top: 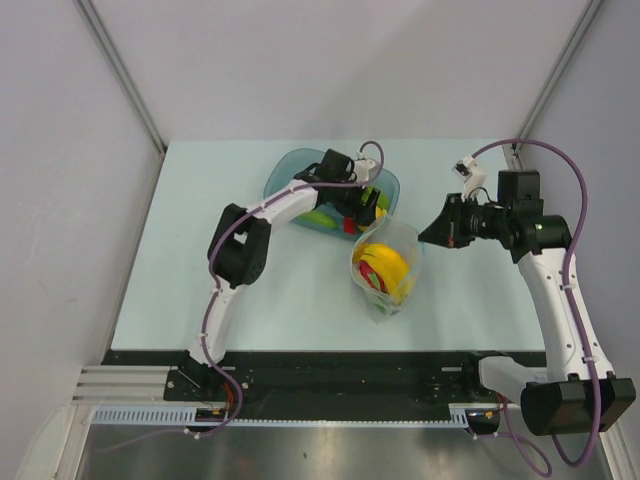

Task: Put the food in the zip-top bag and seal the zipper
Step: Pick up the fake fruit from the bin, then place the fake fruit in the zipper food storage bag.

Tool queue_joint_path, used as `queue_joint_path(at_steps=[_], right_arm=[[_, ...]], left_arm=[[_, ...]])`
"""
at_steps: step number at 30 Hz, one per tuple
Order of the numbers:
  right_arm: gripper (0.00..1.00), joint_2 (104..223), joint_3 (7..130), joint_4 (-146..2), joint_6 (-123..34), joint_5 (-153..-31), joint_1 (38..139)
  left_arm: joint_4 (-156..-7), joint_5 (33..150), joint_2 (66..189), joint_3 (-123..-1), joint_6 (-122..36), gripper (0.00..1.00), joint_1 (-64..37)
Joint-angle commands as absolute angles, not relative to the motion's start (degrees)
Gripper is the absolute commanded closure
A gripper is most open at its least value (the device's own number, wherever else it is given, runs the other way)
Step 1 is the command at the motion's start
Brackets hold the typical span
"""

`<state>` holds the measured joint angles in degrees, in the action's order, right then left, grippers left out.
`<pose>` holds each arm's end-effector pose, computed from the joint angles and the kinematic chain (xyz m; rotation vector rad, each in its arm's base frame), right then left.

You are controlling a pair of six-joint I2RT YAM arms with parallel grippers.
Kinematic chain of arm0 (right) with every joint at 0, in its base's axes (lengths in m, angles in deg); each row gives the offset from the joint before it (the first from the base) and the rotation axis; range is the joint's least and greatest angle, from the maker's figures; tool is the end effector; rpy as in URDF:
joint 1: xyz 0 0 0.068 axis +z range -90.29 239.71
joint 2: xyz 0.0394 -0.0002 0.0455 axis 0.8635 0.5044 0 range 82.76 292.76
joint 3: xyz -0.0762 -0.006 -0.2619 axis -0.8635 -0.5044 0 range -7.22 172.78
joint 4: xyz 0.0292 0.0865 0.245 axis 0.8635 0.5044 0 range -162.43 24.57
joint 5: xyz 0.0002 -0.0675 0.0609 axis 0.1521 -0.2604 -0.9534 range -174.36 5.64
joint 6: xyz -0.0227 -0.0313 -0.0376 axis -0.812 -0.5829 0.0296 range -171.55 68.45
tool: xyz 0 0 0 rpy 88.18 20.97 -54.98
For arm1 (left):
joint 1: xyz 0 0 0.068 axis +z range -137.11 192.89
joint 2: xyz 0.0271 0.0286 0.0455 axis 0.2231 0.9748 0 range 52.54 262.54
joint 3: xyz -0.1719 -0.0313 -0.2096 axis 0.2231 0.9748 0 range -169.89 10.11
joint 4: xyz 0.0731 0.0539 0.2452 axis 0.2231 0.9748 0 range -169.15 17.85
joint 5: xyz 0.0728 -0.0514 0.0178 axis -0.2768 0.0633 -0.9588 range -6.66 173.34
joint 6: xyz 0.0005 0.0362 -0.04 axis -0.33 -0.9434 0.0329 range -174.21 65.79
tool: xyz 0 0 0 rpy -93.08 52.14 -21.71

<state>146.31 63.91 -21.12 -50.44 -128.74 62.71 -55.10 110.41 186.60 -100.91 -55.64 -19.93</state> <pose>0.2076 0.0359 0.3729 -0.4206 2.1977 0.9324 0.4321 -0.2979 0.1852 0.9320 2.2470 -0.8187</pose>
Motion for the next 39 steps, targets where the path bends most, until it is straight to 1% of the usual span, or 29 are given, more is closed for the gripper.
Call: queue_joint_path(at_steps=[1, 2, 3, 6, 9, 11, 12, 14, 15, 19, 22, 23, 26, 28, 29, 31, 33, 34, 35, 37, 38, 39], right_arm=[[1.00, 146.22, 65.03, -23.83, -49.53, -128.31, 63.84], [1.00, 146.22, 65.02, -24.00, -49.61, -128.22, 64.01], [1.00, 146.13, 65.02, -24.00, -49.61, -128.13, 64.10], [1.00, 146.05, 64.94, -24.18, -49.44, -128.04, 64.72], [1.00, 145.87, 64.23, -25.23, -48.65, -127.95, 65.33], [1.00, 145.87, 63.80, -26.11, -48.03, -127.69, 66.21], [1.00, 145.87, 63.71, -26.46, -47.86, -127.69, 66.47], [1.00, 146.13, 63.36, -27.51, -47.16, -127.51, 67.17], [1.00, 146.31, 63.27, -27.96, -46.98, -127.51, 67.53], [1.00, 147.01, 63.09, -29.54, -45.66, -127.60, 68.23], [1.00, 147.63, 62.92, -30.68, -44.69, -127.95, 68.50], [1.00, 147.80, 62.83, -31.12, -44.60, -128.13, 68.58], [1.00, 148.07, 62.83, -31.82, -44.08, -128.30, 68.94], [1.00, 148.07, 62.74, -32.18, -43.81, -128.39, 69.20], [1.00, 147.98, 62.74, -32.27, -43.64, -128.39, 69.20], [1.00, 147.89, 62.74, -32.27, -43.46, -128.48, 69.46], [1.00, 147.72, 62.65, -32.09, -43.46, -128.39, 69.64], [1.00, 147.54, 62.65, -32.00, -43.46, -128.31, 69.64], [1.00, 147.45, 62.65, -31.92, -43.55, -128.30, 69.64], [1.00, 147.37, 62.83, -31.65, -43.81, -128.13, 69.73], [1.00, 147.36, 62.83, -31.56, -43.90, -128.04, 69.82], [1.00, 147.36, 62.83, -31.48, -43.90, -127.95, 69.73]], left_arm=[[-53.93, 108.12, 185.79, -100.45, -55.70, 0.20, -19.72], [-53.93, 108.30, 184.48, -100.10, -55.62, 0.25, -19.11], [-54.80, 109.26, 183.34, -99.40, -54.83, 0.37, -18.58], [-59.36, 112.85, 176.58, -95.02, -51.33, 0.50, -15.86], [-63.85, 115.93, 168.23, -90.44, -48.77, 0.55, -13.66], [-65.35, 117.52, 163.75, -87.98, -48.32, 0.58, -13.04], [-65.53, 118.66, 159.46, -87.28, -48.32, 0.60, -12.95], [-66.40, 122.88, 155.66, -85.08, -48.24, 0.61, -13.04], [-66.67, 124.11, 151.46, -84.11, -48.15, 0.62, -13.12], [-65.18, 130.78, 144.05, -80.16, -48.76, 0.64, -14.26], [-61.50, 132.47, 139.40, -78.05, -52.79, 0.64, -16.89], [-58.79, 132.90, 138.60, -77.61, -56.28, 0.64, -17.78], [-53.16, 130.12, 135.96, -75.23, -63.23, 0.64, -22.43], [-52.61, 127.30, 135.16, -72.51, -64.84, 0.61, -25.58], [-52.00, 123.37, 135.07, -72.07, -66.15, 0.60, -26.65], [-50.25, 119.57, 136.12, -72.41, -67.56, 0.58, -29.63], [-49.19, 115.52, 138.58, -74.25, -67.75, 0.53, -31.22], [-47.79, 114.72, 139.55, -75.04, -68.01, 0.49, -31.67], [-46.73, 113.50, 141.47, -77.31, -68.18, 0.34, -31.93], [-43.21, 113.75, 142.71, -79.79, -69.15, 0.21, -31.94], [-42.68, 114.62, 142.37, -80.75, -69.33, 0.12, -31.59], [-44.50, 118.11, 141.50, -81.29, -68.81, 0.07, -29.67]])
